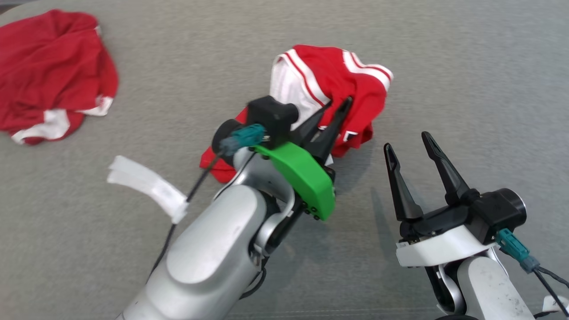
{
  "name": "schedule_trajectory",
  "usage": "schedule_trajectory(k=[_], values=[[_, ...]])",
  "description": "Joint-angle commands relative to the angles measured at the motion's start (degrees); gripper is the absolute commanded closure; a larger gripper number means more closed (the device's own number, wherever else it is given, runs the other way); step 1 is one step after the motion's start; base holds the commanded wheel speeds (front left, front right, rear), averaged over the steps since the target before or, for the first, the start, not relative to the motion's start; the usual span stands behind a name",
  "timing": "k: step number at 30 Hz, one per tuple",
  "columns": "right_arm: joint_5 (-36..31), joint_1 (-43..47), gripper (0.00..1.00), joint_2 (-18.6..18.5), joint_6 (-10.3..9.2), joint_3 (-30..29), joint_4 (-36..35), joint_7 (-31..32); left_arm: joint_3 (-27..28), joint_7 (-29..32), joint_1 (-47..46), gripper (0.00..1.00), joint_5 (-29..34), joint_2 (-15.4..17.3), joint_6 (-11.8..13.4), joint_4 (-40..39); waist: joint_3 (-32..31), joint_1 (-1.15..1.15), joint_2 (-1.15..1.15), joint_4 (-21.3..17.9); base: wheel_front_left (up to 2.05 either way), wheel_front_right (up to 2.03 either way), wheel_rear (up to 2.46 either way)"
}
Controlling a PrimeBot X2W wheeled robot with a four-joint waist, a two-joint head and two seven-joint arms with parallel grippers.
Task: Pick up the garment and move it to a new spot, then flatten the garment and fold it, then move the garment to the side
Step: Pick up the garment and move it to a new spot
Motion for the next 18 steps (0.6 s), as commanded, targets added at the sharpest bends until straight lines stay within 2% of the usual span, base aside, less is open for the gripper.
schedule_trajectory(k=[1, 7, 10, 13, 14, 15, 18], values=[[0.4, -0.5, 0.0, 0.3, -0.07, -0.1, 0.3, 0.0, -1.5, -0.5, -1.4, 1.0, -0.5, 0.4, 0.8, 1.2, 1.4, 0.0, 0.0, -12.0, 0.0, 0.0, 0.0], [2.4, 1.0, 0.0, 0.6, -0.07, -1.4, 1.2, 0.0, -11.4, -3.5, -4.7, 1.0, -4.5, 0.4, 4.0, 13.1, 1.7, 0.0, 0.0, -19.2, 0.0, 0.0, 0.0], [3.0, 1.8, 0.0, 0.6, -0.06, -2.2, 1.4, 0.0, -14.0, -5.5, -4.0, 1.0, -5.5, 0.4, 4.6, 20.0, 1.3, 0.0, 0.0, -20.4, 0.0, 0.0, 0.0], [2.7, 2.9, 0.0, 0.7, -0.06, -3.0, 1.6, 0.0, -15.2, -8.7, -3.5, 1.0, -6.8, 0.4, 5.3, 24.8, 0.4, 0.0, 0.0, -20.1, 0.0, 0.0, 0.0], [2.5, 3.3, 0.0, 0.7, -0.06, -3.5, 1.6, 0.0, -15.2, -9.9, -3.3, 0.64, -7.6, 0.4, 5.7, 25.5, 0.0, 0.0, 0.0, -19.7, 0.0, 0.0, 0.0], [2.1, 3.7, 0.0, 0.6, -0.06, -4.0, 1.6, 0.0, -15.3, -11.0, -3.1, 0.01, -8.2, 0.3, 5.9, 26.0, -0.3, 0.0, 0.0, -19.1, 0.0, 0.0, 0.0], [0.3, 4.2, 0.0, 0.7, -0.05, -4.3, 1.1, 0.0, -15.4, -15.7, -3.4, 0.0, -8.1, 0.3, 8.1, 25.4, -1.3, 0.0, 0.0, -17.6, 0.0, 0.0, 0.0]])
